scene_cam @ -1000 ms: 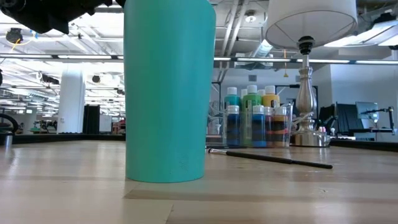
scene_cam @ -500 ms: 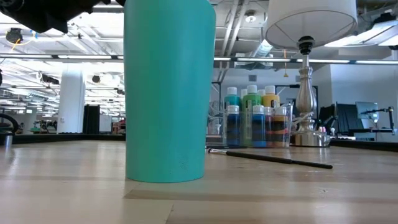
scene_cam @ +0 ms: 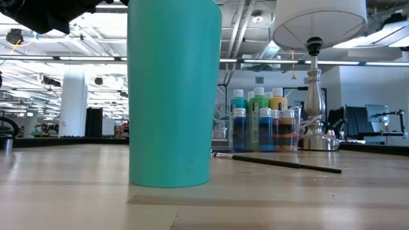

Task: Pick & Place Paint Supplies
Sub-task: Put the big black paint bottle into the transparent bin

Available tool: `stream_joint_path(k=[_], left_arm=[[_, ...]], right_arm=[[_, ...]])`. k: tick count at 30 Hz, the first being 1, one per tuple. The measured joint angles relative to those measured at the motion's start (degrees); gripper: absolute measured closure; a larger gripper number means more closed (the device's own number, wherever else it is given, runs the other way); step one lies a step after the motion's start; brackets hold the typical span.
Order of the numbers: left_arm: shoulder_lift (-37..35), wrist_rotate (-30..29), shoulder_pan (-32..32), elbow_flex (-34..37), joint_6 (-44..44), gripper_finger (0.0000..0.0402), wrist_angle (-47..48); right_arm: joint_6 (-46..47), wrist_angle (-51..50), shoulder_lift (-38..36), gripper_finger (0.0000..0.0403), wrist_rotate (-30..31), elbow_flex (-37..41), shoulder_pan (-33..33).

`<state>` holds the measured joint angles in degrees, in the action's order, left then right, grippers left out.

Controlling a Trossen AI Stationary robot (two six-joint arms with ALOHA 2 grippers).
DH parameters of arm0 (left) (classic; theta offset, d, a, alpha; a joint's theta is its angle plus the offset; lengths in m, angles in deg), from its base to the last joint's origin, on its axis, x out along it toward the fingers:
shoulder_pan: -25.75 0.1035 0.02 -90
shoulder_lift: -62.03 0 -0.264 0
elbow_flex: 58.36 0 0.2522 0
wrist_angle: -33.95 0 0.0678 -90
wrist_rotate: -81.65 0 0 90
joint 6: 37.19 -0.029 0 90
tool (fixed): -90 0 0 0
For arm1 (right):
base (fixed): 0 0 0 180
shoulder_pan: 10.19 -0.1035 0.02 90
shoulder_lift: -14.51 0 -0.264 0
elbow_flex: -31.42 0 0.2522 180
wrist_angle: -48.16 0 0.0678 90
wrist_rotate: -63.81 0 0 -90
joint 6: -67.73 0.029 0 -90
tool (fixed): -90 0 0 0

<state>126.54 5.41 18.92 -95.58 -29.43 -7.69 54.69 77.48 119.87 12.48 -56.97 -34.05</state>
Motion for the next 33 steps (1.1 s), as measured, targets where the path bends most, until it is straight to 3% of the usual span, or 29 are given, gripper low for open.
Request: stream_joint_path(k=[7,14,21,24,29,33], left_arm=[[-0.44,-0.97,0.48,-0.02,2.36,0.0239,5.04],[-0.44,-0.54,5.01,-0.04,2.98,0.0233,11.93],[-4.15,-7.56,7.69,0.05,-4.86,0.0233,20.95],[-5.87,-7.73,7.54,0.00,-7.68,0.0232,22.85],[-6.84,-4.28,7.52,-0.16,-7.89,0.0232,23.32],[-6.76,-4.29,7.52,-0.55,-9.44,0.0231,23.78]], right_arm=[[-0.17,-4.44,-1.02,0.0267,6.22,0.02,-1.93],[2.25,-9.98,-3.17,0.0270,12.66,0.05,-3.66],[19.82,-31.67,-5.64,0.0270,11.30,-2.86,-3.16],[28.28,-43.14,-5.77,0.0270,8.27,-4.66,-1.74],[35.46,-50.21,-6.08,0.0270,1.06,-5.14,0.44],[37.12,-51.80,-6.01,0.0270,-1.37,-5.14,0.75]])
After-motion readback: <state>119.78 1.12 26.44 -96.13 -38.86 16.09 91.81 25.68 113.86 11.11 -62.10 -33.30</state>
